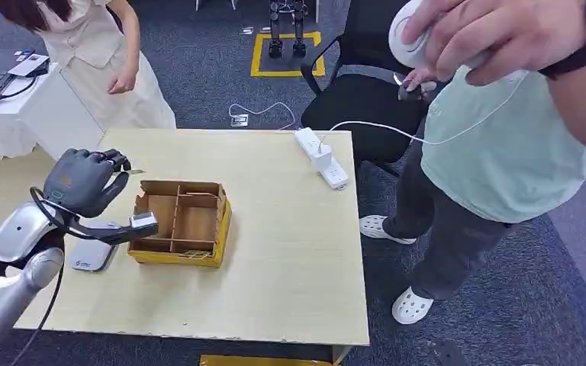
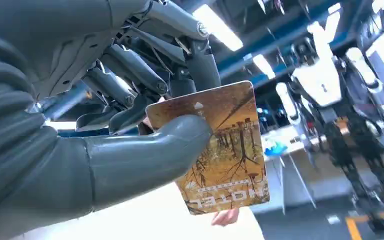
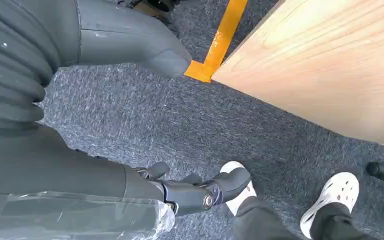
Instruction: Pass the card to the sensor for recognition and then transmit it.
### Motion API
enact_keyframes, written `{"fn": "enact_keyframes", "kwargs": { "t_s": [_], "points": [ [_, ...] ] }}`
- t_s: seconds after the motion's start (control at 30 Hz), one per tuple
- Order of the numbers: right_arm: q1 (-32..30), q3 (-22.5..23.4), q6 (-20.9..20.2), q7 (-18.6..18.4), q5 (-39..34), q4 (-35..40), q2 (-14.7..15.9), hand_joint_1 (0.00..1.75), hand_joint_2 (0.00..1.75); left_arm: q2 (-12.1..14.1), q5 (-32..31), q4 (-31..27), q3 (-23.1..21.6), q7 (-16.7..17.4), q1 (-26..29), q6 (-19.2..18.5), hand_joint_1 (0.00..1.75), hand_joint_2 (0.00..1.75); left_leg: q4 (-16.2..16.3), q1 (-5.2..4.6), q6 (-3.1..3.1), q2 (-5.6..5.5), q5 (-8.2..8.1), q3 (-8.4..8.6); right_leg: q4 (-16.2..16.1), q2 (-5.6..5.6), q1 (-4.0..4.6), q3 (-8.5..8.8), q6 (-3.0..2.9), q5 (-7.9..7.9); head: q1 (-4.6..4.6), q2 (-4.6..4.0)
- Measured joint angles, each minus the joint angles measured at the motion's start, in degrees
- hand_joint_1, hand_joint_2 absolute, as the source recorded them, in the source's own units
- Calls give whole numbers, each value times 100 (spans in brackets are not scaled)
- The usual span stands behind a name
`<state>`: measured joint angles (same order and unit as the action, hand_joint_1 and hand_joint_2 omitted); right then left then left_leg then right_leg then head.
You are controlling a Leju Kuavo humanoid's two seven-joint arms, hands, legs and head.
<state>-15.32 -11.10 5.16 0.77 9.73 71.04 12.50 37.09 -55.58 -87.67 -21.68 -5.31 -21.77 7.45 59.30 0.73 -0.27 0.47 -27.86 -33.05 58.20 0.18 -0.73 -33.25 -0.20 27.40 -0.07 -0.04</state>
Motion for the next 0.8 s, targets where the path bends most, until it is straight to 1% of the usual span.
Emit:
{"fn": "enact_keyframes", "kwargs": {
  "t_s": [0.1,0.17,0.2,0.27,0.3,0.4,0.5,0.6,0.73,0.8],
  "points": [
    [-33,-9,4,-11,-31,4,-2,0,175,-68,-327,123,26,263,-125,145,175,175,0,0,0,-1,0,-1,0,0,0,0,0,0,-4,0],
    [-72,-13,37,-22,-33,33,-4,0,175,-144,-725,263,26,587,-226,237,175,175,0,0,0,-1,0,-1,0,0,0,-1,0,0,-4,0],
    [-88,-15,63,-39,-37,55,-7,0,175,-188,-992,391,26,799,-300,260,175,175,0,0,0,-1,0,-1,-1,0,0,-1,0,0,0,0],
    [-107,-24,85,-46,-46,94,-9,0,175,-302,-1326,659,24,1100,-466,307,175,175,0,0,0,-1,0,-1,0,0,0,-1,0,0,-2,0],
    [-111,-33,90,-50,-46,116,-9,0,175,-357,-1516,816,24,1277,-545,423,175,175,0,0,0,0,1,0,0,0,0,-1,-1,-1,-4,0],
    [-114,-55,118,-61,-48,170,-9,0,175,-548,-1882,1276,24,1637,-746,824,175,175,0,0,-1,0,4,0,0,0,0,0,-1,-2,-2,0],
    [-128,-61,170,-77,-79,205,-9,0,175,-704,-2007,1593,35,1792,-841,1099,175,175,1,-1,-1,0,4,-1,0,0,0,0,-1,-2,0,0],
    [-153,-87,197,-81,-87,247,-9,0,175,-828,-2114,1869,79,1933,-922,1218,175,175,1,0,-1,1,4,-1,0,2,0,-1,-1,-2,-4,0],
    [-205,-107,245,-98,-100,295,-9,0,175,-940,-2189,2149,173,1956,-1057,1253,175,175,1,0,-1,0,4,-2,0,2,0,-2,-1,-1,-2,0],
    [-218,-118,289,-118,-118,315,-9,0,175,-986,-2178,2247,217,1911,-1088,1314,175,175,0,0,-1,1,4,-2,0,3,0,-2,-1,-2,-2,0]
  ]
}}
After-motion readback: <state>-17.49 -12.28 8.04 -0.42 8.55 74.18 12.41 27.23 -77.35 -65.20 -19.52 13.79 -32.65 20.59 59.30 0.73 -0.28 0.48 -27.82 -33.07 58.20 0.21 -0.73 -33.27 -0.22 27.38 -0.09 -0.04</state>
